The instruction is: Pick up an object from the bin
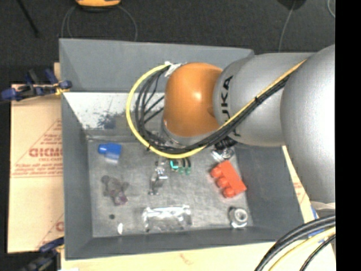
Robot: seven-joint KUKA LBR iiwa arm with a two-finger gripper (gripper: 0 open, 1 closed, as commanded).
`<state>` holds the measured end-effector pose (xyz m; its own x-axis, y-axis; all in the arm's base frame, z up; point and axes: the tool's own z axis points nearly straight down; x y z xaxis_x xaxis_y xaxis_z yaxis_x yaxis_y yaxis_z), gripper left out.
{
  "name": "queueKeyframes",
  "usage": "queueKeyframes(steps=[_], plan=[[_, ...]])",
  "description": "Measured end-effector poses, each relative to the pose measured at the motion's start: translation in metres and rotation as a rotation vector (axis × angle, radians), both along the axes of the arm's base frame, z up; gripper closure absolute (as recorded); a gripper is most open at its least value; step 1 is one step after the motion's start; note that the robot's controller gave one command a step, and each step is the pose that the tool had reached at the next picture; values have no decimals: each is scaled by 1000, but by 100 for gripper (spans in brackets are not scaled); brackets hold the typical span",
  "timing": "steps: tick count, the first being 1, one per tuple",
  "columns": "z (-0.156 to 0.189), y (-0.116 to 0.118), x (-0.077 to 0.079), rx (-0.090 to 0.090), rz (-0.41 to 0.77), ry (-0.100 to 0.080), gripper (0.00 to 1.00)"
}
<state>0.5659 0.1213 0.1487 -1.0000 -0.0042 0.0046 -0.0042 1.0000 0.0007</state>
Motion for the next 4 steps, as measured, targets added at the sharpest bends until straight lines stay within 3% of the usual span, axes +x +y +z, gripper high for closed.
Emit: queueKeyframes(steps=[1, 2, 3, 4], plan=[[-24, -41, -56, -2, 18, -3, 0], [-37, -38, -60, 2, 70, -20, 0], [-10, -20, 10, 2, -24, -17, 0], [-30, -60, -39, 5, 184, -49, 0]])
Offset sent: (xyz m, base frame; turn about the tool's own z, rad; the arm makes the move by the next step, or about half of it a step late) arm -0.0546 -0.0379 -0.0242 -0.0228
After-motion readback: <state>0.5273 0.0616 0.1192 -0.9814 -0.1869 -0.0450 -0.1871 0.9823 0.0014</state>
